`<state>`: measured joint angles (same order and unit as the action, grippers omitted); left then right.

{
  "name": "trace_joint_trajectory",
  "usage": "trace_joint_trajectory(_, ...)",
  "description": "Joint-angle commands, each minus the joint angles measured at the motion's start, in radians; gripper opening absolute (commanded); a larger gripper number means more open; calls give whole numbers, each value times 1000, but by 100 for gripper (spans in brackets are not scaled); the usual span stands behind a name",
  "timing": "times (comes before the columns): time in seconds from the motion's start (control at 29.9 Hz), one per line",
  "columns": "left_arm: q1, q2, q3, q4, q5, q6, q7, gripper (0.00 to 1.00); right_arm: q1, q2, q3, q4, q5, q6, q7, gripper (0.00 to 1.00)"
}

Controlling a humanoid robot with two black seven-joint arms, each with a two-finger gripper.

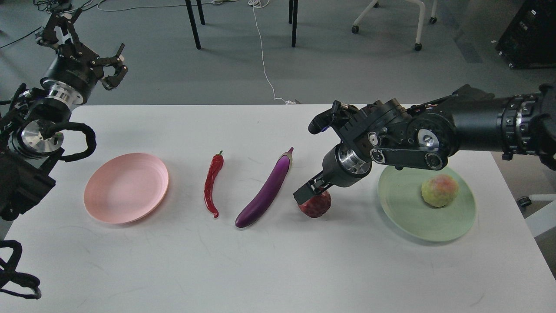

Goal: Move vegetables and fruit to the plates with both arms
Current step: 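Grasp the red fruit with the right gripper, then place the red fruit on the green plate beside the peach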

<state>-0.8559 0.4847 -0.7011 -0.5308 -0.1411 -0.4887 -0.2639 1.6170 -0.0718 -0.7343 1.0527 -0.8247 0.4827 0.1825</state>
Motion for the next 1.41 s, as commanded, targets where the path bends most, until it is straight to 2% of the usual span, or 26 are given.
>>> trace_joint_trajectory(0.0,17,0,-1,0,0,0,0,98,-9,35,-2,-30,-1,-10,-3,95)
trace_joint_trajectory(0.13,26,-2,-1,-2,-2,0,0,98,-9,72,-45,-51,-1,-12,-3,95)
trace_joint_trajectory(0.4,29,9,-3,0,-2,0,-2,98,-32,72,-89,-71,-1,-16,-5,94)
trace_joint_trajectory(0.47,29,9,-3,0,-2,0,-2,98,-38,72,-91,-73,-1,-16,-3,88)
trace_joint_trajectory(0.57,32,8,-3,0,-2,0,-2,98,-46,72,-96,-73,-2,-15,-3,69)
trace_joint_trajectory(0.64,35,9,-3,0,-2,0,-2,98,-54,72,-94,-73,-2,-16,-3,60)
trace_joint_trajectory(0.7,35,11,-3,0,-2,0,-2,98,-54,72,-93,-73,-1,-16,-3,56)
trace_joint_trajectory(0.87,35,15,-3,0,-2,0,-2,98,13,67,-89,-62,-8,-15,-3,55)
trace_joint_trajectory(1.1,34,17,-3,-2,-2,0,0,98,138,-136,-92,62,-89,-9,-9,55)
trace_joint_trajectory(1.24,34,17,-1,-2,0,0,2,98,129,-279,-94,150,-226,-10,-12,56)
trace_joint_trajectory(1.37,34,17,-1,-2,0,0,3,98,100,-374,-126,167,-283,-10,-12,57)
